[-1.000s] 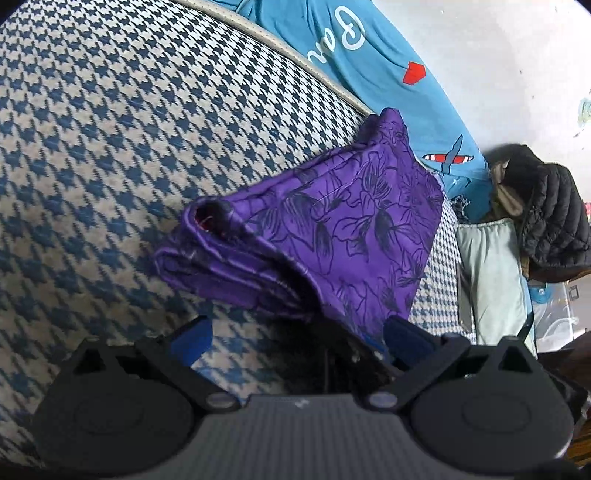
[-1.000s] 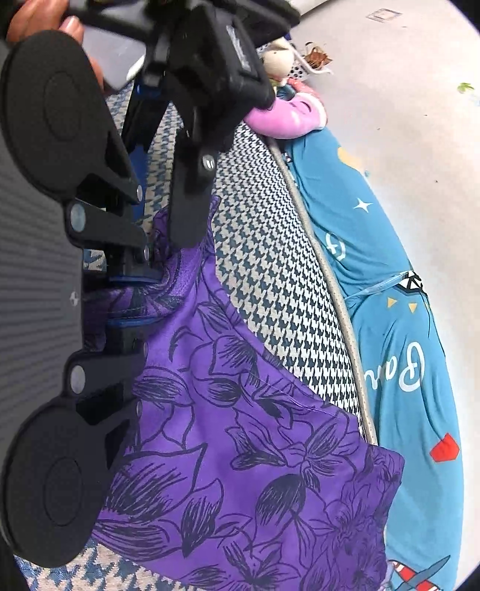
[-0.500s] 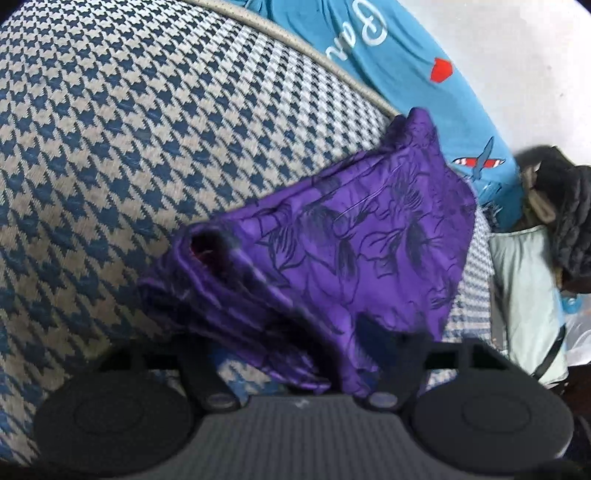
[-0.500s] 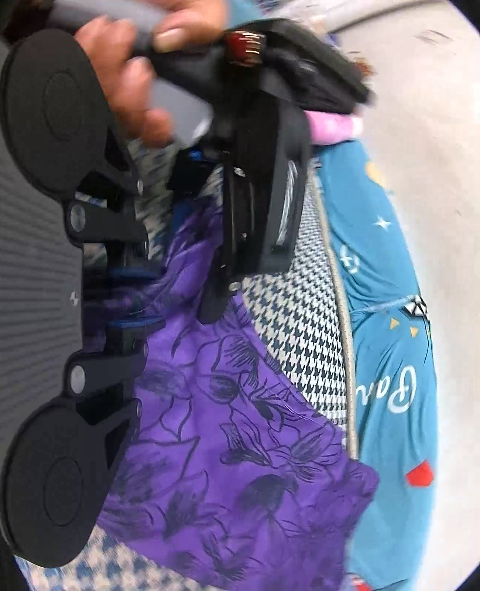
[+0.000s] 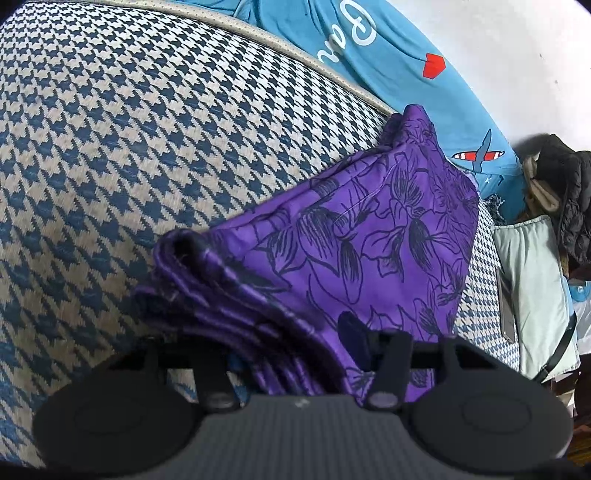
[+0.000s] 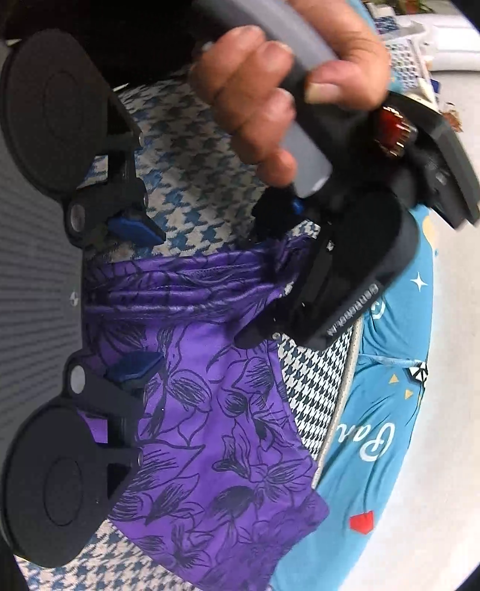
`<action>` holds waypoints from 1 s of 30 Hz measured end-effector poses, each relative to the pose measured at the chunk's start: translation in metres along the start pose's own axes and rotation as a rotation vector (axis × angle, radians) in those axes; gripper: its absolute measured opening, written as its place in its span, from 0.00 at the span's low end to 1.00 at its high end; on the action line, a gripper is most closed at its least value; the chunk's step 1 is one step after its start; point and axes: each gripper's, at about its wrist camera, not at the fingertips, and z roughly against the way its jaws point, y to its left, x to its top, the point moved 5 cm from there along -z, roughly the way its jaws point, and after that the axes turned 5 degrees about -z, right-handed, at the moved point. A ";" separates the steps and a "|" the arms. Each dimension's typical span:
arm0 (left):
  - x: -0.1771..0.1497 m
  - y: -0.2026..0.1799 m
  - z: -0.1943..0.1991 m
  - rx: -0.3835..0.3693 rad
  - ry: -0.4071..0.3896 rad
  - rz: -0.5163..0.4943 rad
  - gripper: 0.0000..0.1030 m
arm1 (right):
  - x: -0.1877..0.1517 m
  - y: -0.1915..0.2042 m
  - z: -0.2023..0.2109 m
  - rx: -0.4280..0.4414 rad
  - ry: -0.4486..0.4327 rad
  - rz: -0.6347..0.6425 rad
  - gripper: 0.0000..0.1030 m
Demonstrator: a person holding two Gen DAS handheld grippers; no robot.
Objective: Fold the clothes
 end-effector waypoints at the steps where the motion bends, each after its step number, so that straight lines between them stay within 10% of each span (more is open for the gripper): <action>1: 0.000 0.000 0.000 0.004 -0.001 -0.003 0.49 | 0.000 0.001 -0.002 0.000 0.001 0.002 0.62; 7: 0.001 -0.003 -0.003 0.031 0.000 -0.028 0.55 | 0.000 0.004 -0.015 -0.064 -0.007 0.018 0.56; 12: 0.002 -0.008 -0.007 0.063 0.000 -0.069 0.52 | 0.005 -0.004 -0.020 -0.090 -0.013 -0.032 0.20; 19: 0.006 -0.004 0.007 0.088 -0.057 -0.088 0.15 | 0.014 -0.002 -0.014 -0.057 -0.043 -0.064 0.16; 30: 0.032 0.020 0.058 0.138 -0.182 -0.072 0.15 | 0.046 0.029 -0.016 0.066 -0.115 -0.146 0.16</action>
